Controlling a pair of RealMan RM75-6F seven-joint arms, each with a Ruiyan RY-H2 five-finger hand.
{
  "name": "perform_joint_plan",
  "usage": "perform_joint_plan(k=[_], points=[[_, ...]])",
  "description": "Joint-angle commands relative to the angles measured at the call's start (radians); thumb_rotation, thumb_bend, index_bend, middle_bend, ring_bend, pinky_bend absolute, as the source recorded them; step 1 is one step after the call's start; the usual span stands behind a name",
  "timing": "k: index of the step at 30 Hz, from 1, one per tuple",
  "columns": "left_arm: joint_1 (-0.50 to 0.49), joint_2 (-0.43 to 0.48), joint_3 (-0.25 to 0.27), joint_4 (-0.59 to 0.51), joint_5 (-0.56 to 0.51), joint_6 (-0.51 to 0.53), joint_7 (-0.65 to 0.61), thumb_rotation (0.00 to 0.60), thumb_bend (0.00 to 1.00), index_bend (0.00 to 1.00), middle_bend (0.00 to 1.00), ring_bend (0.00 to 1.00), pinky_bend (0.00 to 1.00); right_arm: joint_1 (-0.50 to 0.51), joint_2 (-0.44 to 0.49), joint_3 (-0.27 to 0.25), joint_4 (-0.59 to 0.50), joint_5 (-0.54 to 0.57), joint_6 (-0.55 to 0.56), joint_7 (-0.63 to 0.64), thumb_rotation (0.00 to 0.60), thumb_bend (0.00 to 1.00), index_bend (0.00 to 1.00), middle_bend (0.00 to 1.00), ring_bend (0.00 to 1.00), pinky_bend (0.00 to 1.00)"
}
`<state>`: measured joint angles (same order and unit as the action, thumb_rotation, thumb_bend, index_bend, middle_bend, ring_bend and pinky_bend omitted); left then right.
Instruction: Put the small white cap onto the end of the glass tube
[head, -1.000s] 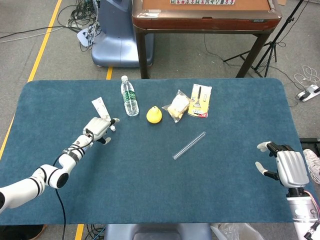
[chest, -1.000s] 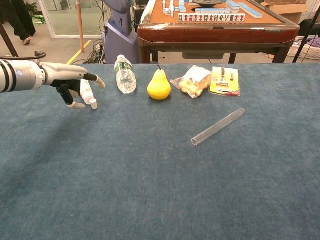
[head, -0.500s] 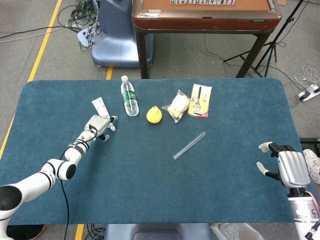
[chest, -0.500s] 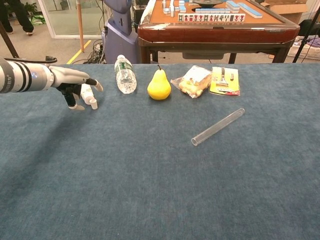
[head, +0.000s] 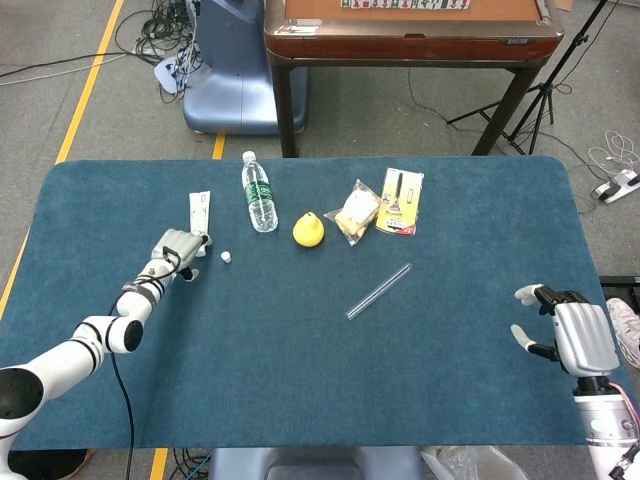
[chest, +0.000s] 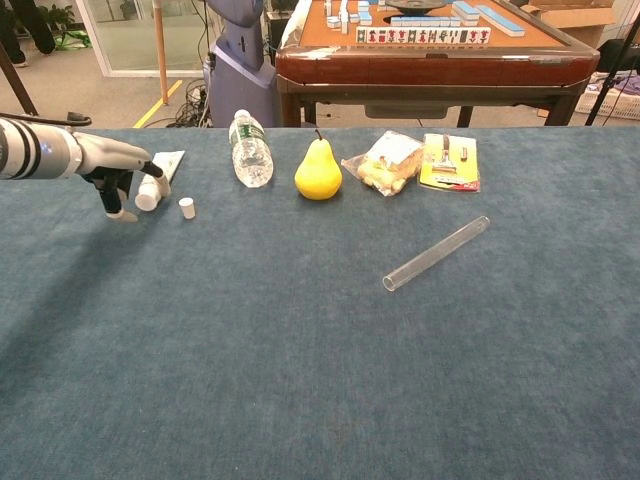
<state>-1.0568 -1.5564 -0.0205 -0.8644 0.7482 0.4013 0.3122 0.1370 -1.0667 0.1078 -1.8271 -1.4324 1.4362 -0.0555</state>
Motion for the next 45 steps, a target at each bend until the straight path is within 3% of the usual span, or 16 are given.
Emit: perform_joint_plan(k=[1,6,10,15,18,23,45], points=[[-0.006,0.013,0.031,0.0,-0.059,0.018,0.044,0.6,0.3,0.21,1.0,1.0,1.0,0.0,0.0,-0.001,-0.005,-0.002,0.0,-0.004,0.6,0.24,0.4,0.45,0.51,0.41],[-0.012,0.003,0.065,0.032,-0.171,0.044,0.111,0.6,0.3,0.21,1.0,1.0,1.0,-0.002,0.002,-0.002,-0.012,-0.005,0.005,-0.008,0.6,0.24,0.4,0.45,0.51,0.41],[-0.007,0.012,0.034,0.004,-0.205,0.075,0.09,0.6,0.3,0.21,1.0,1.0,1.0,-0.005,0.004,-0.003,-0.015,-0.007,0.008,-0.009,0.6,0.24,0.4,0.45,0.51,0.41],[0.029,0.026,-0.044,-0.066,-0.094,0.134,-0.025,0.6,0.3,0.3,1.0,1.0,1.0,-0.005,0.002,-0.006,-0.012,-0.011,0.003,0.002,0.6,0.24,0.4,0.45,0.51,0.43],[0.045,0.02,-0.058,-0.075,-0.005,0.138,-0.073,0.6,0.3,0.36,1.0,1.0,1.0,-0.007,0.002,-0.008,-0.009,-0.012,0.003,0.007,0.6,0.24,0.4,0.45,0.51,0.43],[0.05,-0.011,-0.074,-0.057,0.064,0.137,-0.106,0.6,0.28,0.36,1.0,1.0,1.0,-0.013,0.004,-0.01,-0.007,-0.012,0.009,0.012,0.6,0.24,0.4,0.45,0.51,0.43],[0.049,-0.162,-0.133,0.111,0.14,0.167,-0.091,0.6,0.24,0.42,1.0,1.0,1.0,-0.024,0.011,-0.017,0.009,0.0,0.0,0.038,0.6,0.24,0.4,0.46,0.51,0.44]])
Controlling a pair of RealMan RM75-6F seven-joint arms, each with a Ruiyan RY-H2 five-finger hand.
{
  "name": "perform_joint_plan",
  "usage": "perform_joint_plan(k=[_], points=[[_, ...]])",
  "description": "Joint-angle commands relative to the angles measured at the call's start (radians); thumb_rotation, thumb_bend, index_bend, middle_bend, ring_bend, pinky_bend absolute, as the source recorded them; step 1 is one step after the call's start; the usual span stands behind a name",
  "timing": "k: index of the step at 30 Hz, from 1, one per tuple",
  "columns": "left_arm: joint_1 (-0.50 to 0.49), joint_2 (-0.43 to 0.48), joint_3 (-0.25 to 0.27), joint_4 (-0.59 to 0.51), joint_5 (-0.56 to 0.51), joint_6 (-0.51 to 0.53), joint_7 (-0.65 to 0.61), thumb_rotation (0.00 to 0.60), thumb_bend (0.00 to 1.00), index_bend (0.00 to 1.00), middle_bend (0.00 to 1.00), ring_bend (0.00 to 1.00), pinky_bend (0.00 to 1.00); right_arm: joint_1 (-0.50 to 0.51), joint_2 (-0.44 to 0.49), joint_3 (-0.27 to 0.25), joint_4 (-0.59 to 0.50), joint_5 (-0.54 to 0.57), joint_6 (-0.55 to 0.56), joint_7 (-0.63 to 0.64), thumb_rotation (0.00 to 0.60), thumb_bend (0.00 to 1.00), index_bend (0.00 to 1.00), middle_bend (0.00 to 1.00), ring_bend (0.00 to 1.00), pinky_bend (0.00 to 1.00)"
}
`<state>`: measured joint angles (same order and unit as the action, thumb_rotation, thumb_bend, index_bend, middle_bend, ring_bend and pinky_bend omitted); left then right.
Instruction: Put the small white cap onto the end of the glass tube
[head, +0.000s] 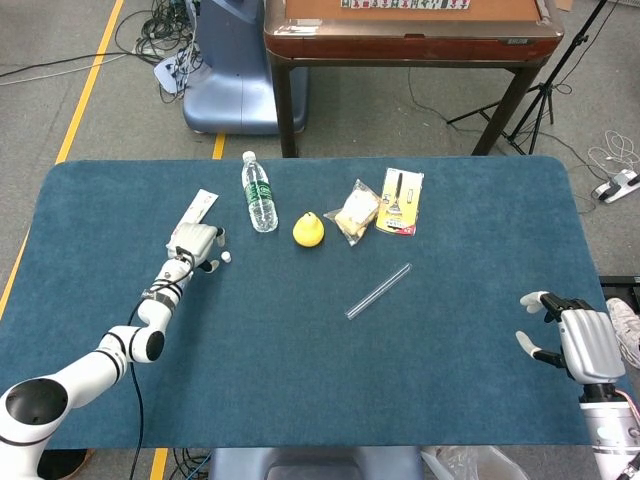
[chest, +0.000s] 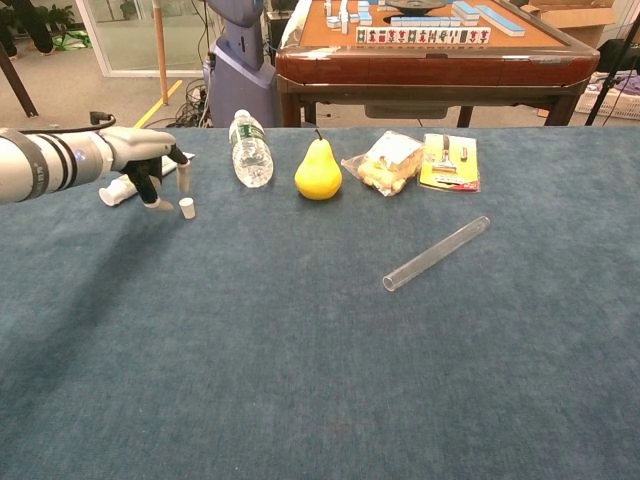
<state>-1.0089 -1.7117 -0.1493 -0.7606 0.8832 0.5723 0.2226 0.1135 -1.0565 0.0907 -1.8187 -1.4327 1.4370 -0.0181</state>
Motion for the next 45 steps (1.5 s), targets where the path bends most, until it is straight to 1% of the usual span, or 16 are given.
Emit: perform_joint_plan(k=[1,9,22,45], points=[[0.002,-0.01,-0.006,0.011,0.007,-0.006,-0.002,0.6,0.24,0.42,1.0,1.0,1.0,0.0,0.001,0.0,0.001,0.001,-0.001,0.001,0.6,0.24,0.4,0.46,0.51,0.44],[0.002,-0.035,-0.025,0.035,0.034,-0.019,-0.018,0.6,0.23,0.44,1.0,1.0,1.0,-0.001,0.003,0.0,-0.002,0.004,-0.003,-0.002,0.6,0.24,0.4,0.46,0.51,0.44],[-0.001,-0.062,-0.049,0.084,0.065,-0.042,-0.033,0.6,0.23,0.45,1.0,1.0,1.0,-0.004,0.004,0.001,-0.003,0.011,-0.005,-0.002,0.6,0.24,0.4,0.46,0.52,0.44],[-0.001,-0.078,-0.081,0.108,0.092,-0.049,-0.044,0.6,0.23,0.51,1.0,1.0,1.0,-0.008,0.008,0.003,-0.003,0.014,-0.003,0.002,0.6,0.24,0.4,0.46,0.52,0.44]])
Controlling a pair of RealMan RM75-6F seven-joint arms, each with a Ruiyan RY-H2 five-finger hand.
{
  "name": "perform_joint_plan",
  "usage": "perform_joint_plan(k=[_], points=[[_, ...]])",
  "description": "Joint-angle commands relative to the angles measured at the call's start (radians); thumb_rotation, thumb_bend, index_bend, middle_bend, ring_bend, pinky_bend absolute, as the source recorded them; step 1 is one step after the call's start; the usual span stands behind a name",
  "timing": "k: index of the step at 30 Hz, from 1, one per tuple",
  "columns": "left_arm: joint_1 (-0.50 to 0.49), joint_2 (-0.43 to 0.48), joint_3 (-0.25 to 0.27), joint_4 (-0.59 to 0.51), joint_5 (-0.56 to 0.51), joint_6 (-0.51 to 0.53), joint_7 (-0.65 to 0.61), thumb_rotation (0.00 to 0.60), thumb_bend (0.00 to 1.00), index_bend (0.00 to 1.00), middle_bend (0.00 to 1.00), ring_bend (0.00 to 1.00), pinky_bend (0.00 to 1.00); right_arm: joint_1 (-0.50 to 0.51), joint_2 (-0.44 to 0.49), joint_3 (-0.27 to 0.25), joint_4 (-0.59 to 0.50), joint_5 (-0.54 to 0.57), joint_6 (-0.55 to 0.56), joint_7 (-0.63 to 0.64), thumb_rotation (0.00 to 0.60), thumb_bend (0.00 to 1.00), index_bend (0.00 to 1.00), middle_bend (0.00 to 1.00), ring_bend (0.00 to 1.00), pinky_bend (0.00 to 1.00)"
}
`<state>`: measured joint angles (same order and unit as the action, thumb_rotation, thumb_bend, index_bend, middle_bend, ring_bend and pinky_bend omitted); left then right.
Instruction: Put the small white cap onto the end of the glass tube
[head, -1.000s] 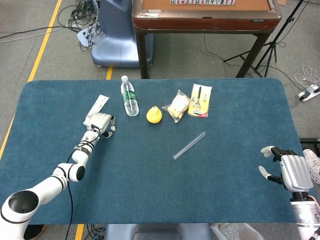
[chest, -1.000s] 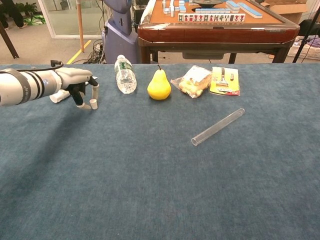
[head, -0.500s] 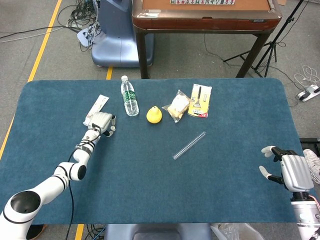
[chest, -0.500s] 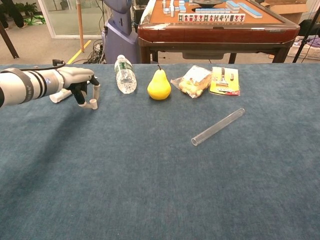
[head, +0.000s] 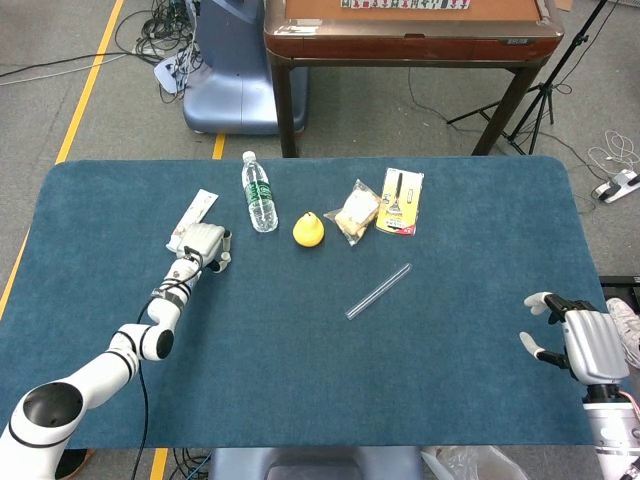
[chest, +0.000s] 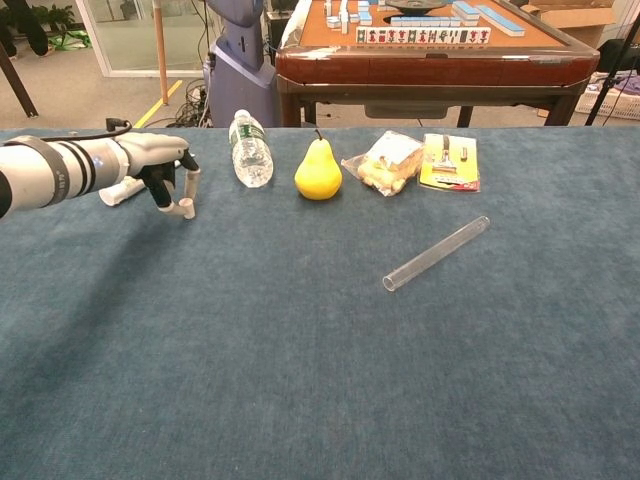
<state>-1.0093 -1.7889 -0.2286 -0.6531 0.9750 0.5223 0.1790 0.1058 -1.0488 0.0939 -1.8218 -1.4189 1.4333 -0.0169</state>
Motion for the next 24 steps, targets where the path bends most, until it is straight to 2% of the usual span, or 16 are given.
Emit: perform_joint_plan(k=[1,16,24], points=[[-0.001,-0.002,-0.004,0.001,0.001,0.001,-0.002,0.6,0.23,0.51,1.0,1.0,1.0,0.0,0.0,0.0,0.001,0.0,0.001,0.001,0.6,0.24,0.4,0.46,0.52,0.44],[0.005,0.008,-0.018,-0.011,0.012,-0.002,-0.016,0.6,0.32,0.54,1.0,1.0,1.0,0.002,0.001,0.001,0.0,0.001,-0.006,-0.002,0.6,0.24,0.4,0.46,0.52,0.45],[0.059,0.118,-0.023,-0.181,0.039,0.067,-0.052,0.6,0.32,0.54,1.0,1.0,1.0,0.057,0.022,0.007,-0.02,-0.031,-0.072,-0.05,0.6,0.24,0.4,0.5,0.52,0.47]])
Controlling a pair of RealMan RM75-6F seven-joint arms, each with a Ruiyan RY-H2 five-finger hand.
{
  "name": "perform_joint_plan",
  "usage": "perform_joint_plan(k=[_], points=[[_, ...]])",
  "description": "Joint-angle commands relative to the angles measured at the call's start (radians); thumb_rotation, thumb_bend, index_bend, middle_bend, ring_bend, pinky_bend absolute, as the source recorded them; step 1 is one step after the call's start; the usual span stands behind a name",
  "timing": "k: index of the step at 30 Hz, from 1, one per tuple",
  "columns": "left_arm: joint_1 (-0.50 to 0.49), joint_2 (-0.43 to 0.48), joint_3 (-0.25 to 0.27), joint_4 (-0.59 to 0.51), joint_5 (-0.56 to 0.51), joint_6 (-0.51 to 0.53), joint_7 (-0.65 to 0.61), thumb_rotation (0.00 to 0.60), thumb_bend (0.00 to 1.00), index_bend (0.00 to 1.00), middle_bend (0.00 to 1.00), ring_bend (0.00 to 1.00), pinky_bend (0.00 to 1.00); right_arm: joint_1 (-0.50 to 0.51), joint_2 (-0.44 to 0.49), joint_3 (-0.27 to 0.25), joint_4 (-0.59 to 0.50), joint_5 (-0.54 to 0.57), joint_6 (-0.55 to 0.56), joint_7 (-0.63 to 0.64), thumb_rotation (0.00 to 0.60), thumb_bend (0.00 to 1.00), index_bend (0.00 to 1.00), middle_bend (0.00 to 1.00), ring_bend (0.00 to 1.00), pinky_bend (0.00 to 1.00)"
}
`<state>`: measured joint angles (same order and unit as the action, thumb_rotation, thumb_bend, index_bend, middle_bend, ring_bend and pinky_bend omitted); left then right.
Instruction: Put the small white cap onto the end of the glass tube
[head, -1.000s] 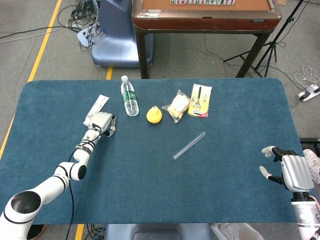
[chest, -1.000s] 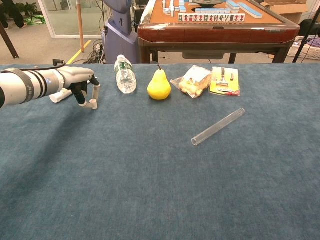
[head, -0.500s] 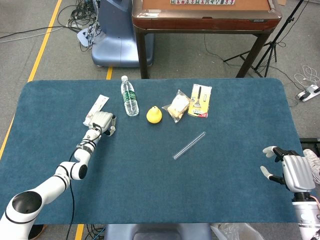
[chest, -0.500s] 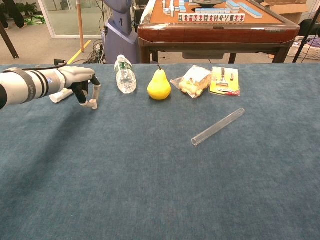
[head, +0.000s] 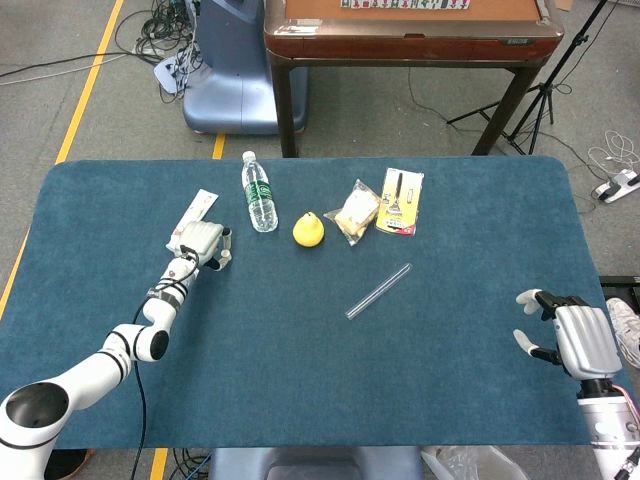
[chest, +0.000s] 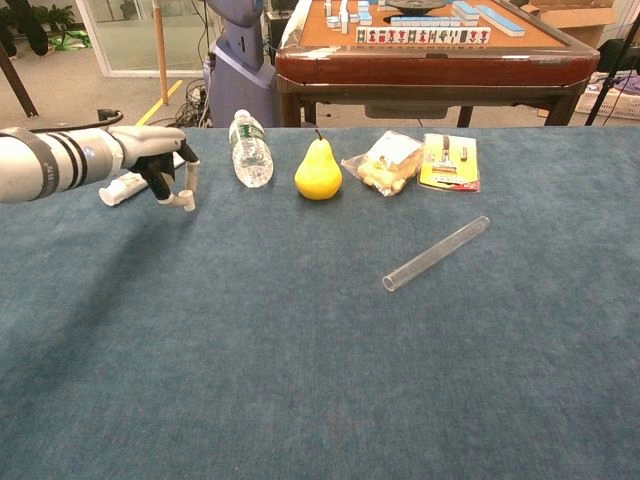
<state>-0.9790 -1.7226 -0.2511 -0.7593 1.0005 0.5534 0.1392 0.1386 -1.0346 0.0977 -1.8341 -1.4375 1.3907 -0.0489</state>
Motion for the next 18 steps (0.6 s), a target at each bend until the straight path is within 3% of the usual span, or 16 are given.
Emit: perform_joint_plan(k=[1,10,18], points=[[0.037,0.067,0.001,-0.099,0.015,0.048,-0.012,0.6,0.32,0.54,1.0,1.0,1.0,0.037,0.009,0.004,-0.01,-0.017,-0.046,-0.026,0.6,0.24,0.4,0.5,0.52,0.47],[0.125,0.219,0.03,-0.35,-0.001,0.152,0.039,0.6,0.32,0.54,1.0,1.0,1.0,0.198,0.005,0.027,-0.022,-0.048,-0.249,-0.102,0.6,0.24,0.4,0.55,0.62,0.64],[0.184,0.322,0.047,-0.509,-0.025,0.24,0.085,0.6,0.32,0.54,1.0,1.0,1.0,0.347,-0.063,0.059,0.048,-0.02,-0.42,-0.107,0.6,0.24,0.4,0.73,0.82,0.86]])
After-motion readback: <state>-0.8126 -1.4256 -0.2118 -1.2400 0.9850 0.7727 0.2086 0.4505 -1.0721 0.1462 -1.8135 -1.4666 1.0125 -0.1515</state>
